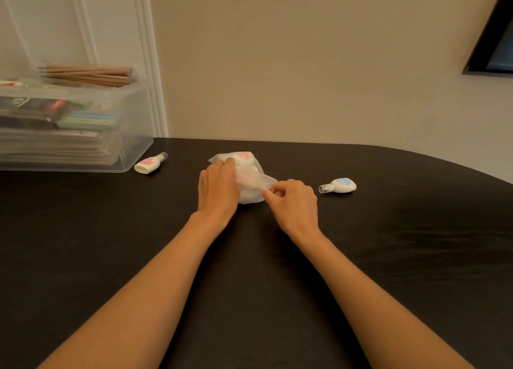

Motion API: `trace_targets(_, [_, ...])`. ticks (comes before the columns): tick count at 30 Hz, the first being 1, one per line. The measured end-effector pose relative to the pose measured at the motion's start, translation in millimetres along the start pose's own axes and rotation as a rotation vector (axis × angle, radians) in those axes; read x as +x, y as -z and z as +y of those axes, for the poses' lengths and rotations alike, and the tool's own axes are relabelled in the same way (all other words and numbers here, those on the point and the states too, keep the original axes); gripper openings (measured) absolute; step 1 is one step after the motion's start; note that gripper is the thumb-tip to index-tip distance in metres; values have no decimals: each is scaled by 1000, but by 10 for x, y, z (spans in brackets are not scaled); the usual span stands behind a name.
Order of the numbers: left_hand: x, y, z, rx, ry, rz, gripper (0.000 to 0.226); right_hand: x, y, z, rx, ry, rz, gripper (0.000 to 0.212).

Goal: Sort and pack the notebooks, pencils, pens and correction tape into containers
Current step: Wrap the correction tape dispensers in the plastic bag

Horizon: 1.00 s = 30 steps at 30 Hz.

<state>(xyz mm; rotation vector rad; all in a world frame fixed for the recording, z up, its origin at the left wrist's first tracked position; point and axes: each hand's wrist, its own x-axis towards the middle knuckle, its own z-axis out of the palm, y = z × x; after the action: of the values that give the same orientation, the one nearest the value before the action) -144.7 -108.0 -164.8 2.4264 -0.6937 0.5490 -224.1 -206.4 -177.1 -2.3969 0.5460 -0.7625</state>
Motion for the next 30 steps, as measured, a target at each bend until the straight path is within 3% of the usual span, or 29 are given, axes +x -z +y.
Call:
trace_targets(4, [8,-20,-49,-155,-193,141,18,80,-119,-98,2,-1,103,21])
trace_targets(9, [102,-83,-233,-390,-286,64,14,225,-214,-201,-177,56,154,19])
trace_targets(14, [152,-163,-304,-472,-209,-20,15,396,-299,-227,-372,48,-4,24])
trace_targets(17, [148,-174,-308,-409,-109,-98,10,427,-347,-170,-400,65,48,22])
trace_targets(24, [135,-148,-258,-213,-150,-251,28,383,-270,-54,75,79,106,22])
trace_targets(30, [158,-110,-230,-185,-96,-399,46,341,-113,31,426,-74,-39,41])
